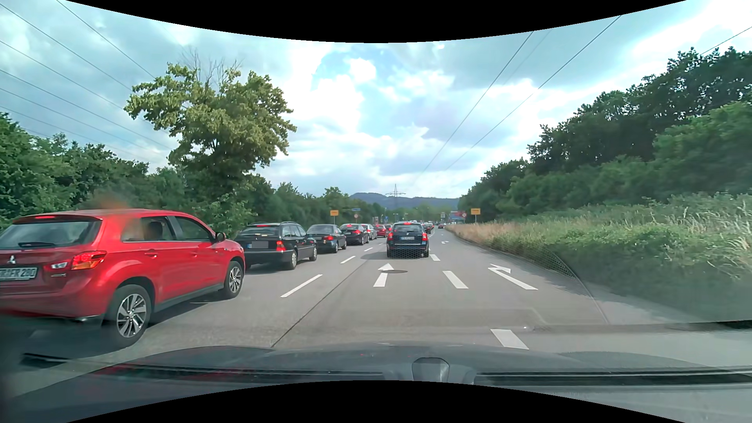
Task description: Follow the waypoints while adhering to traffic rules and regulations
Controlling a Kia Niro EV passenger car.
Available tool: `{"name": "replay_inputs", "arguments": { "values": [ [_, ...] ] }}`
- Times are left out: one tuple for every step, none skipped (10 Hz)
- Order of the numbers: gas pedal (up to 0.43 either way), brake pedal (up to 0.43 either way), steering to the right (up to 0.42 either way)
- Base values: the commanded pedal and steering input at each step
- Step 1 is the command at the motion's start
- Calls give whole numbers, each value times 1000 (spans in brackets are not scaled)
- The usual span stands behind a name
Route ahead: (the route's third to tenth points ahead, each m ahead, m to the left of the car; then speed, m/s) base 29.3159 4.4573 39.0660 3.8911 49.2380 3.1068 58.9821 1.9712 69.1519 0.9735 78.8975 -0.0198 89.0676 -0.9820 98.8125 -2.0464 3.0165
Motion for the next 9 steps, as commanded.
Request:
{"name": "replay_inputs", "arguments": {
  "values": [
    [0,0,-4],
    [0,0,-6],
    [0,0,-7],
    [0,0,-8],
    [0,0,-8],
    [0,0,-8],
    [0,0,-8],
    [0,0,-8],
    [0,0,-8]
  ]
}}
